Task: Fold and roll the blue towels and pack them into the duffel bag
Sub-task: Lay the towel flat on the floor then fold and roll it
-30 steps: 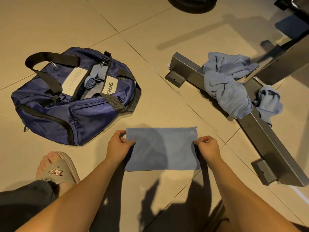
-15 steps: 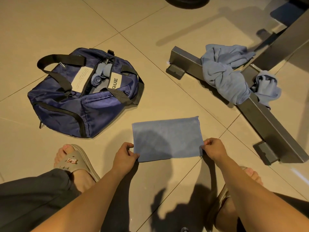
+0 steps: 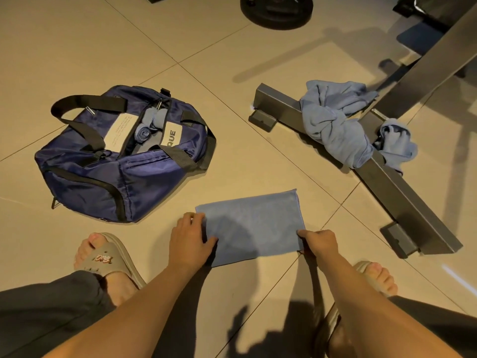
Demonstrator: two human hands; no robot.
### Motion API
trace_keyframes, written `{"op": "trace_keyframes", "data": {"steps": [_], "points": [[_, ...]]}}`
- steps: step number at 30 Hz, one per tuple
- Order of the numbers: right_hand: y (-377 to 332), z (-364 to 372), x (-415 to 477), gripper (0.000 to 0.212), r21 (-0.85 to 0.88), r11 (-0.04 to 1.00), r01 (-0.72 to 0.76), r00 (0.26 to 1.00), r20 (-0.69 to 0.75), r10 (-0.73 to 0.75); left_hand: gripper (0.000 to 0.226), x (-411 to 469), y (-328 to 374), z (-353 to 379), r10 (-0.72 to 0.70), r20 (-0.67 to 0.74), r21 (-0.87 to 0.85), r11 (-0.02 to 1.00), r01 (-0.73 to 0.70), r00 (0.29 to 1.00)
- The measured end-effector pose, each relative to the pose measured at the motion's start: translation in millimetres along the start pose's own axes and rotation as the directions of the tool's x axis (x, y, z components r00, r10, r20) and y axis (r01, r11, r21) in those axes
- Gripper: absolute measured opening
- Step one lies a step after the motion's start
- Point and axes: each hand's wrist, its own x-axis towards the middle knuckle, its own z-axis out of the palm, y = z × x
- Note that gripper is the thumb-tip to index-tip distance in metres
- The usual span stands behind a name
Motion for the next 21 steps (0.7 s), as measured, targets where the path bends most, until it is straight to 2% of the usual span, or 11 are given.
{"op": "trace_keyframes", "data": {"steps": [2, 3, 5, 8, 11, 14, 18, 20, 21], "points": [[-4, 2, -5, 0.024, 0.193, 0.972, -0.132, 0.99, 0.079, 0.119, 0.064, 16, 7, 1, 0.2, 0.084, 0.078, 0.975, -0.206, 0.976], [-6, 2, -5, 0.024, 0.214, 0.962, -0.168, 0.983, 0.106, 0.148, 0.07, 23, 10, 2, 0.258, 0.162, 0.108, 0.955, -0.277, 0.952], [-6, -2, -4, 0.024, 0.183, 0.963, -0.197, 0.976, 0.133, 0.174, 0.083, 32, 8, 6, 0.303, 0.307, 0.176, 0.914, -0.366, 0.902], [-1, -9, 8, 0.024, 0.117, 0.985, -0.124, 0.989, 0.097, 0.113, 0.095, 32, 0, 14, 0.288, 0.395, 0.259, 0.876, -0.406, 0.873], [8, -6, 17, 0.026, -0.052, 0.998, 0.027, 1.0, -0.011, -0.028, 0.096, 30, -2, 16, 0.282, 0.392, 0.259, 0.879, -0.4, 0.875], [15, 4, 16, 0.017, -0.137, 0.985, 0.101, 0.99, -0.079, -0.113, 0.096, 35, -3, 11, 0.298, 0.387, 0.212, 0.892, -0.398, 0.873], [27, 5, 0, 0.016, -0.191, 0.974, 0.118, 0.971, -0.184, -0.154, 0.062, 50, -7, 1, 0.313, 0.284, 0.136, 0.923, -0.361, 0.906], [30, 9, -17, 0.014, -0.304, 0.931, 0.2, 0.926, -0.251, -0.281, 0.052, 58, -4, -2, 0.301, 0.234, 0.134, 0.932, -0.337, 0.924], [29, 15, -27, 0.01, -0.35, 0.897, 0.271, 0.901, -0.234, -0.364, 0.052, 62, -2, -2, 0.278, 0.231, 0.138, 0.939, -0.314, 0.932]]}}
